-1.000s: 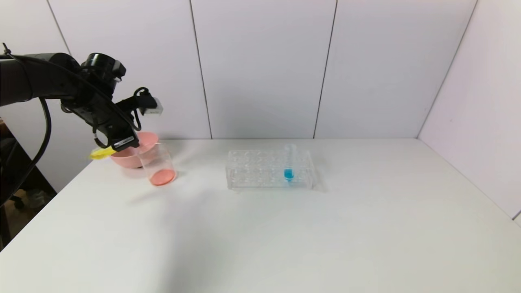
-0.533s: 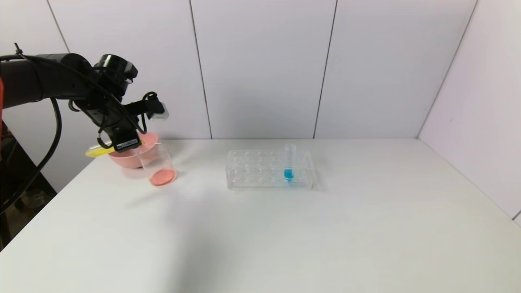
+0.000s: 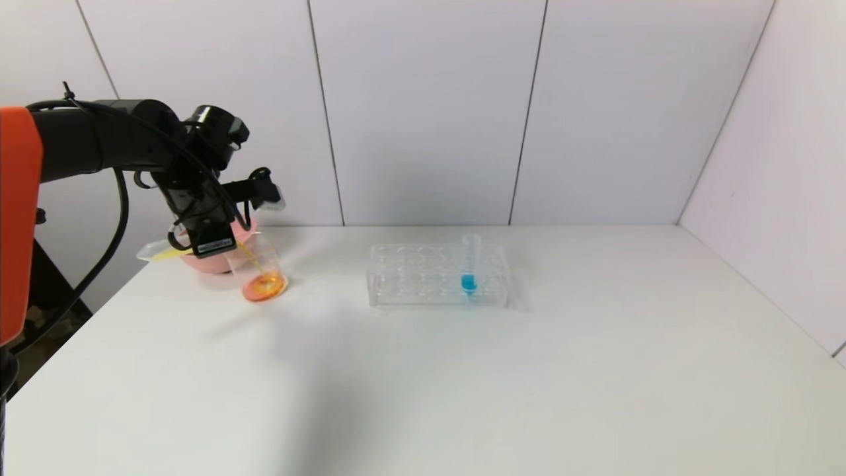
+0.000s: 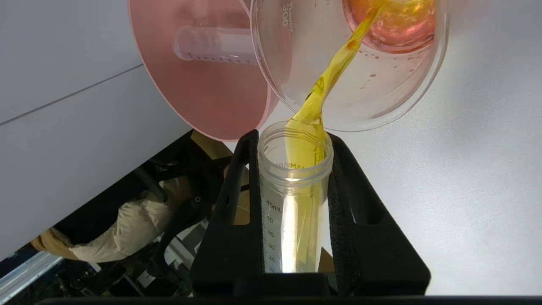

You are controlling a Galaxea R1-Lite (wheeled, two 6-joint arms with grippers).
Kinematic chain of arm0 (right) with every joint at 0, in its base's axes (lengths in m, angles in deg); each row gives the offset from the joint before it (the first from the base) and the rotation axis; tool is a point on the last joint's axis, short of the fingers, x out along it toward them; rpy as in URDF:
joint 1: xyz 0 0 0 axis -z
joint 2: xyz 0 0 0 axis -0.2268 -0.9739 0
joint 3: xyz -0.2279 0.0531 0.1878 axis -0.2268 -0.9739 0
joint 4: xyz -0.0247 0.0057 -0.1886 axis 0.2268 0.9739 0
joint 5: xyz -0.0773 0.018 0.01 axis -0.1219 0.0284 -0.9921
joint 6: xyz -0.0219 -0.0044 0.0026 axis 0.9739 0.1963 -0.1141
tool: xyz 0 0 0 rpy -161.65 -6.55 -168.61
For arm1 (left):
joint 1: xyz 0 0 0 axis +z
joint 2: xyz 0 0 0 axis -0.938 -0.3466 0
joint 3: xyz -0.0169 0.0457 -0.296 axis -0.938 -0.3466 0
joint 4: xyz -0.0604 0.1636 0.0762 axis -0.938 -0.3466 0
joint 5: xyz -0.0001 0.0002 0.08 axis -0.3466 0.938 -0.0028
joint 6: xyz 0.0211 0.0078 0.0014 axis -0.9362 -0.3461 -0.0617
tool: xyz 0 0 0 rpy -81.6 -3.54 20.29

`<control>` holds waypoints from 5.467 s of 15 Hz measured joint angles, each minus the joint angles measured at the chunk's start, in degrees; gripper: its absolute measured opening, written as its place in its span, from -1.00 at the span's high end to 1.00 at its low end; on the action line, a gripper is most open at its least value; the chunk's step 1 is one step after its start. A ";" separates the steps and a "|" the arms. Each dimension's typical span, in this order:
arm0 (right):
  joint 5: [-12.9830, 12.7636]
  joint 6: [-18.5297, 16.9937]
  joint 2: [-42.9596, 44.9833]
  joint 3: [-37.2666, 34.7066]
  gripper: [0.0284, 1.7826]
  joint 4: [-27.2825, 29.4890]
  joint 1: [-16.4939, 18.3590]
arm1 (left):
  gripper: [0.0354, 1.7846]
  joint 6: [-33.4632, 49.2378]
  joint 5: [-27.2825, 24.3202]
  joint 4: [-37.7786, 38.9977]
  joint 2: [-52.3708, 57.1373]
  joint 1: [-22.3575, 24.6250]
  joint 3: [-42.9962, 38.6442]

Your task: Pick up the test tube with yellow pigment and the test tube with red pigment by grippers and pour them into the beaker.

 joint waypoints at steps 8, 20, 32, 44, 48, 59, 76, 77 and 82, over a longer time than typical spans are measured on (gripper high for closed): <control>0.00 -0.02 0.00 0.00 -0.92 0.00 0.00 | 0.52 -0.74 7.11 -2.40 -0.39 -2.21 0.02; 0.00 -0.02 0.00 0.00 -0.92 0.02 0.00 | 0.52 16.70 -6.73 6.81 3.21 3.63 -1.84; 0.00 0.00 0.00 0.00 -0.92 0.02 0.00 | 0.52 55.95 -9.84 63.35 11.74 8.67 -31.28; 0.00 -0.02 0.00 0.00 -0.92 0.00 0.00 | 0.52 55.21 -6.12 97.76 -5.29 8.95 -32.96; 0.00 -0.02 0.00 0.00 -0.92 0.02 0.00 | 0.49 54.88 -4.97 97.78 -8.44 8.95 -30.90; 0.00 -0.02 0.00 0.00 -0.92 0.00 0.00 | -0.92 55.09 -3.67 98.73 -0.27 8.09 -38.25; 0.00 -0.02 0.00 0.00 -0.92 0.00 0.00 | -0.98 52.87 -26.54 90.28 61.48 9.47 -84.51; 0.00 -0.02 0.00 0.00 -0.92 0.00 0.00 | -0.98 52.68 -26.37 88.55 66.05 9.94 -85.81; 0.00 -0.02 0.00 0.00 -0.92 0.00 0.00 | -0.98 52.33 -26.21 70.50 91.04 10.37 -88.50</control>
